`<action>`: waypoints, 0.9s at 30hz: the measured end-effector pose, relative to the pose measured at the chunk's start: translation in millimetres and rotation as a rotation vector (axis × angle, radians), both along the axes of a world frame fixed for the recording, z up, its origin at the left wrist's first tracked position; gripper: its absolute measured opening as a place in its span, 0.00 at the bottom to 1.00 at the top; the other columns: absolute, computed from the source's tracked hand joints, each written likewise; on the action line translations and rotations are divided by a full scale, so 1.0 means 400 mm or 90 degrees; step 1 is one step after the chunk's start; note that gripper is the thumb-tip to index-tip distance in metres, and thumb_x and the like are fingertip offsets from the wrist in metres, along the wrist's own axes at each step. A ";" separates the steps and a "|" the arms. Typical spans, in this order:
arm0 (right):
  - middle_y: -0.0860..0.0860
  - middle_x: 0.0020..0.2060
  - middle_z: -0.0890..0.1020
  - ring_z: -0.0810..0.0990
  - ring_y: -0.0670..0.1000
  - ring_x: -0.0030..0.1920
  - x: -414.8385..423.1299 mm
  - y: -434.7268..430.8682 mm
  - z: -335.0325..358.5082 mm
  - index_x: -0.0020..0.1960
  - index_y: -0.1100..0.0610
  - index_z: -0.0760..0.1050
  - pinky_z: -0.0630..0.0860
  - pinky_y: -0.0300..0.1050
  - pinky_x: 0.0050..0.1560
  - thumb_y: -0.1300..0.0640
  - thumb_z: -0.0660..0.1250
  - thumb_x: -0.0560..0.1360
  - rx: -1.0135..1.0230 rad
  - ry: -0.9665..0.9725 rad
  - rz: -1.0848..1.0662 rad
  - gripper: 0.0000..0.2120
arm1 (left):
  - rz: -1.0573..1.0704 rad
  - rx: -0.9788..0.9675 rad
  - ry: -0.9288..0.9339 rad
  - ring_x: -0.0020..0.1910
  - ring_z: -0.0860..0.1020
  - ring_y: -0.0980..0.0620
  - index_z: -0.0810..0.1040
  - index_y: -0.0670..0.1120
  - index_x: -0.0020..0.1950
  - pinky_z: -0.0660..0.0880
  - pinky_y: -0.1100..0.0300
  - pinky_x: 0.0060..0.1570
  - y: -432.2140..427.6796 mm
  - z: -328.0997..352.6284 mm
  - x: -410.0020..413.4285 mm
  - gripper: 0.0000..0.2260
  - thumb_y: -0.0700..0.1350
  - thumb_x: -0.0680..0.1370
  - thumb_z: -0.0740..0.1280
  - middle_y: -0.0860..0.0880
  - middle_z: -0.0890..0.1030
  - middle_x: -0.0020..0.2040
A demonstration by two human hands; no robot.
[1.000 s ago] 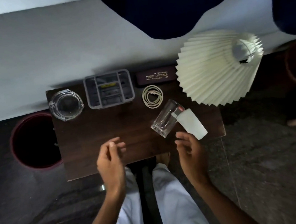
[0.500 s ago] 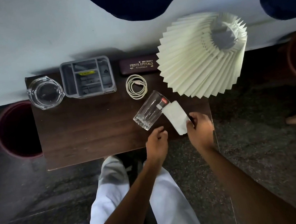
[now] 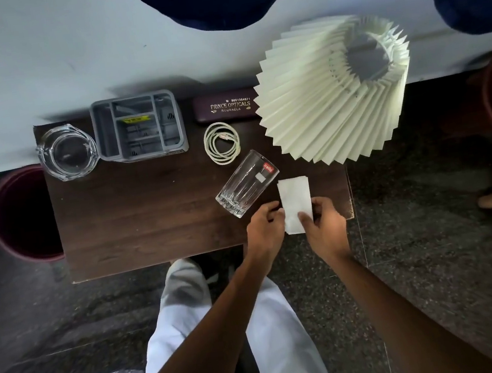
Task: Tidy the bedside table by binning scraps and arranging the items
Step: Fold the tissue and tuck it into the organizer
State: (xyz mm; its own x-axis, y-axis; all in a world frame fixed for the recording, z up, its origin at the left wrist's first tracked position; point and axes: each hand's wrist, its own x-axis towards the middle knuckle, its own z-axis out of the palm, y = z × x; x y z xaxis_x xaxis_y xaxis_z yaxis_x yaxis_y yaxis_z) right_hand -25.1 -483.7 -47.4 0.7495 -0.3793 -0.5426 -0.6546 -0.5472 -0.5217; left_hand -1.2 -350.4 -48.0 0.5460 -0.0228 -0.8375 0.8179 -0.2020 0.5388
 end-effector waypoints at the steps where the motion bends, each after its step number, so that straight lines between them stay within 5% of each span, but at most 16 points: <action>1: 0.56 0.52 0.83 0.82 0.54 0.48 -0.004 0.004 0.008 0.62 0.61 0.73 0.78 0.47 0.45 0.57 0.70 0.76 0.014 0.012 -0.026 0.17 | -0.001 -0.001 0.008 0.55 0.83 0.51 0.75 0.47 0.71 0.81 0.51 0.59 0.000 0.000 -0.002 0.17 0.48 0.82 0.65 0.47 0.84 0.59; 6: 0.52 0.53 0.83 0.80 0.49 0.48 -0.031 0.029 0.083 0.62 0.58 0.76 0.71 0.33 0.38 0.56 0.69 0.77 0.059 0.031 -0.121 0.14 | -0.054 -0.010 0.007 0.57 0.82 0.49 0.78 0.46 0.67 0.81 0.48 0.60 0.006 0.023 -0.010 0.16 0.52 0.82 0.65 0.47 0.84 0.60; 12: 0.47 0.49 0.85 0.84 0.49 0.50 -0.057 0.069 0.222 0.56 0.50 0.78 0.81 0.43 0.46 0.56 0.69 0.78 0.227 0.011 -0.127 0.08 | -0.018 -0.031 -0.072 0.53 0.84 0.52 0.79 0.48 0.60 0.82 0.49 0.55 0.050 0.128 -0.018 0.16 0.55 0.77 0.72 0.50 0.85 0.55; 16: 0.48 0.49 0.86 0.85 0.48 0.51 -0.030 0.133 0.302 0.55 0.47 0.80 0.81 0.48 0.51 0.57 0.68 0.77 0.378 0.030 -0.163 0.08 | 0.056 -0.095 -0.101 0.56 0.83 0.54 0.74 0.54 0.66 0.82 0.52 0.56 0.130 0.221 -0.005 0.27 0.61 0.71 0.75 0.52 0.84 0.59; 24: 0.52 0.47 0.86 0.85 0.46 0.45 0.119 0.316 0.361 0.56 0.55 0.79 0.82 0.36 0.42 0.64 0.67 0.78 0.451 0.019 -0.042 0.09 | 0.206 -0.149 -0.138 0.56 0.84 0.50 0.75 0.48 0.69 0.81 0.58 0.49 0.377 0.279 0.087 0.26 0.39 0.73 0.77 0.43 0.84 0.59; 27: 0.56 0.50 0.84 0.83 0.49 0.45 0.163 0.388 0.352 0.59 0.61 0.77 0.80 0.34 0.39 0.64 0.68 0.77 0.419 -0.061 -0.095 0.11 | 0.286 -0.135 -0.136 0.53 0.84 0.49 0.78 0.48 0.66 0.80 0.54 0.48 0.431 0.266 0.127 0.26 0.42 0.69 0.79 0.44 0.85 0.56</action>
State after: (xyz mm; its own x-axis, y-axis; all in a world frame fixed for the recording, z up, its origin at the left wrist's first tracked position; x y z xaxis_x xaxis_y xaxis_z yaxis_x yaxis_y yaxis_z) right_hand 40.2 -328.6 93.2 0.7711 -0.0962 -0.6294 -0.6327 -0.0040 -0.7744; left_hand 49.5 -177.8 58.4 0.6981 0.0961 -0.7095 0.6668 0.2736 0.6932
